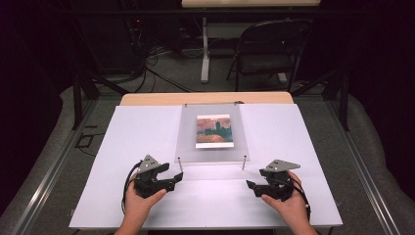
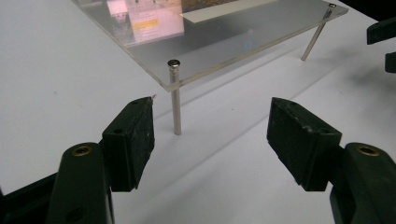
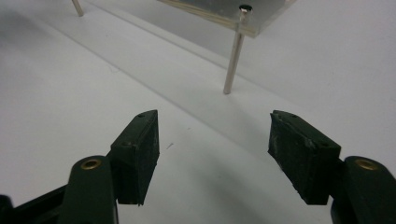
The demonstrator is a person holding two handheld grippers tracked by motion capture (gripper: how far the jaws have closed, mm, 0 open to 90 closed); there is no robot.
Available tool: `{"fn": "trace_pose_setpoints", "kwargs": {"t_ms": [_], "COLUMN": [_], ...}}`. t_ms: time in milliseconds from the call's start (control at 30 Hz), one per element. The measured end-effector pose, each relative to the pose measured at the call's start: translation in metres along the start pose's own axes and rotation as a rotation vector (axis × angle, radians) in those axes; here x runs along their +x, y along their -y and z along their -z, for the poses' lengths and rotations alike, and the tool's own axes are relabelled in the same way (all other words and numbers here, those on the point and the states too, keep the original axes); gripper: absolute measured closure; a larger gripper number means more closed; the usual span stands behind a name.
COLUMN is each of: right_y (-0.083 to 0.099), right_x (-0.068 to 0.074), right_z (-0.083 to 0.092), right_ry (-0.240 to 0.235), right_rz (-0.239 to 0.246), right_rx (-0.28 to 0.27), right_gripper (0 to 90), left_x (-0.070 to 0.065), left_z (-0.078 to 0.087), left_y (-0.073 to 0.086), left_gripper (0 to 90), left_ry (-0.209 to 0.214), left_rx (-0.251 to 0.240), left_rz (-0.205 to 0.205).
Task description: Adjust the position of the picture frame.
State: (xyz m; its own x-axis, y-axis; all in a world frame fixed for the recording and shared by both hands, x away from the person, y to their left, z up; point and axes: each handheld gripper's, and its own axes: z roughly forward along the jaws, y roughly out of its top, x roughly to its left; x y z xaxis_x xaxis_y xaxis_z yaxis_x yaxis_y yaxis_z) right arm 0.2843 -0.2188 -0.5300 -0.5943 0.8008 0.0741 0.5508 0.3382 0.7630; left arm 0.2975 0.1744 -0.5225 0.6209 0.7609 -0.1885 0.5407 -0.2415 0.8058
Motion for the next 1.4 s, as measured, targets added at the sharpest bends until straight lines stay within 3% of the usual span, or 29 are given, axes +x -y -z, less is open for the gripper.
{"fn": "trace_pose_setpoints", "kwargs": {"t_ms": [300, 400, 500, 733, 900, 1067, 1400], "right_y": [-0.013, -0.016, -0.02, -0.03, -0.038, -0.049, -0.077], "right_x": [0.002, -0.001, -0.006, -0.014, -0.019, -0.021, -0.039], "right_z": [0.014, 0.016, 0.017, 0.019, 0.015, 0.007, -0.012], "right_ry": [-0.001, -0.003, -0.015, -0.014, -0.025, -0.02, -0.011], "right_rz": [0.055, 0.053, 0.022, 0.014, 0.007, 0.024, 0.005], "right_rx": [-0.009, -0.005, -0.003, -0.012, -0.01, 0.01, 0.021], "right_gripper": [35.2, 35.7, 36.0, 36.1, 36.1, 36.9, 36.5], "left_x": [0.004, 0.006, 0.007, 0.011, 0.015, 0.022, 0.043], "left_z": [0.017, 0.019, 0.019, 0.012, 0.006, 0.0, -0.018], "left_y": [-0.012, -0.018, -0.023, -0.033, -0.042, -0.053, -0.074], "left_gripper": [32.8, 32.8, 32.8, 32.7, 32.8, 33.3, 36.9], "left_ry": [0.002, 0.0, -0.007, 0.007, 0.044, 0.037, 0.004], "left_rx": [-0.022, -0.025, -0.025, -0.019, -0.025, -0.022, -0.006], "left_rz": [0.005, 0.001, -0.003, 0.005, 0.028, 0.044, 0.059]}}
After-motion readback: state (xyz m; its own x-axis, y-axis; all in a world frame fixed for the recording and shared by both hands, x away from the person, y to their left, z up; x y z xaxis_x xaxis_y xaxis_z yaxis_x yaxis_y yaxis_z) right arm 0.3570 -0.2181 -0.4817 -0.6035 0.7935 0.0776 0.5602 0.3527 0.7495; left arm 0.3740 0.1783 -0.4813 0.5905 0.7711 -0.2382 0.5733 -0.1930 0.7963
